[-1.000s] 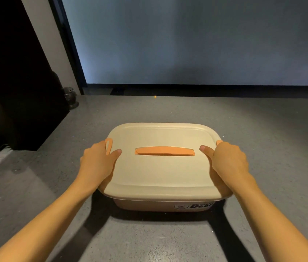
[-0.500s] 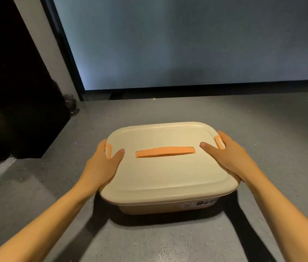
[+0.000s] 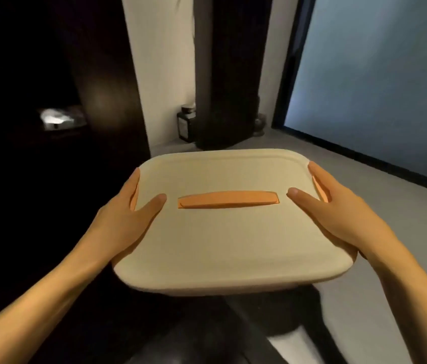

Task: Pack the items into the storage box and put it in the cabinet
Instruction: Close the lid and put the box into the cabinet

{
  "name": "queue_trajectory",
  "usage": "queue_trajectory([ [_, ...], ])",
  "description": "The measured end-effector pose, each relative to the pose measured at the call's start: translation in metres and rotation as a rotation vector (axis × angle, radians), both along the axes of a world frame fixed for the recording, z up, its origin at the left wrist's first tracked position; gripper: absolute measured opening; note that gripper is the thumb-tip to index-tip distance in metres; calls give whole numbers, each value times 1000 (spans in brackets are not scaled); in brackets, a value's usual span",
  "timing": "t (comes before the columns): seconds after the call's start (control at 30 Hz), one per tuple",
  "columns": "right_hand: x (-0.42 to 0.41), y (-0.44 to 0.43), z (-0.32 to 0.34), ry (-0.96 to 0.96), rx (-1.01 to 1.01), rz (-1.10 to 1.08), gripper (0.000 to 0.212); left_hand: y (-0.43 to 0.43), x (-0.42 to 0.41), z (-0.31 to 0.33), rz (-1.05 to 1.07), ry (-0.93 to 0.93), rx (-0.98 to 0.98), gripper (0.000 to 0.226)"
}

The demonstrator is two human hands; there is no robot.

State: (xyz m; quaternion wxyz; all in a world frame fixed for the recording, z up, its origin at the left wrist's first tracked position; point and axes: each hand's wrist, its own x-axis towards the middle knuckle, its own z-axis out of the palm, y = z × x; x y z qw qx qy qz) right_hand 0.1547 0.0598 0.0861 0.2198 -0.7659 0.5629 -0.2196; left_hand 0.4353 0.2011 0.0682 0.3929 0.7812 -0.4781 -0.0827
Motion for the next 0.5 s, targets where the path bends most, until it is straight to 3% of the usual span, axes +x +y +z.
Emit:
queue_trajectory([
  [0.2, 145, 89, 1, -40, 66, 524, 78, 212, 37, -5, 588, -34, 18, 70],
  [0.5, 342, 357, -15, -105, 185, 1175, 80, 537, 54, -1, 1235, 133, 87, 71],
])
